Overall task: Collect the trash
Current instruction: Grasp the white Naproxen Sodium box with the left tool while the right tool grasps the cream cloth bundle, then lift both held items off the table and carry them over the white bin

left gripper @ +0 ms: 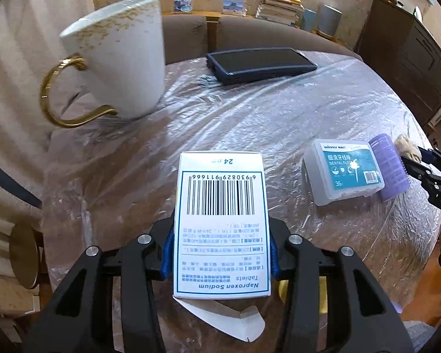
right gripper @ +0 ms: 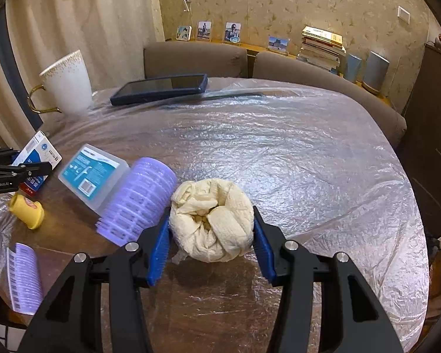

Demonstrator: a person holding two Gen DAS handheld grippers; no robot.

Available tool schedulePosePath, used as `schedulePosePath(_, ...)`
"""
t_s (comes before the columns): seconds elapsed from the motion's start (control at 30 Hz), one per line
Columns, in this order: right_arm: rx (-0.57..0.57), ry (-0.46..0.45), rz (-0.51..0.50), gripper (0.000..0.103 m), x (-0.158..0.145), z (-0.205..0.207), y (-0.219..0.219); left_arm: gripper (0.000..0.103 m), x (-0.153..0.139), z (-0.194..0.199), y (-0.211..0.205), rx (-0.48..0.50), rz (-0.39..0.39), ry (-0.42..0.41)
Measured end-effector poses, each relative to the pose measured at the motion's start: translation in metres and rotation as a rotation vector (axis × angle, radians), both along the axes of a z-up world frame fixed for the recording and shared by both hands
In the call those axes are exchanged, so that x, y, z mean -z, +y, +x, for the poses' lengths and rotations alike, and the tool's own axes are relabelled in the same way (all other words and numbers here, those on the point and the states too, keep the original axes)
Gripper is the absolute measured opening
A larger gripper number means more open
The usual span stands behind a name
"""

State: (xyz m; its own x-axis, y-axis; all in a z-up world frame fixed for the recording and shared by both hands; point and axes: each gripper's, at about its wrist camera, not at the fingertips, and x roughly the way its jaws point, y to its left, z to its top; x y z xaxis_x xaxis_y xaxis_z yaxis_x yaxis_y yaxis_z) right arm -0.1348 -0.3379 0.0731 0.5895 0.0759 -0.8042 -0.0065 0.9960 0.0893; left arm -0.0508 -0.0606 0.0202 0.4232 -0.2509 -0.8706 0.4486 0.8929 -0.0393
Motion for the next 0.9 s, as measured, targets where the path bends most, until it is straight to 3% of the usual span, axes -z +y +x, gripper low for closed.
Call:
schedulePosePath(0.53, -0.027, -0.014, 0.097, 0.050, -0.017, -0.040, -0.007, 0.048, -0.041, -0.063, 0.027, -0.108, -0.030, -0.137)
schedulePosePath(0.9, -0.092, -0.052, 0.140, 0.050, -0.039, -0.081, 0.003, 0.048, -0.053, -0.122, 0.015, -0.108, -0.080, -0.153)
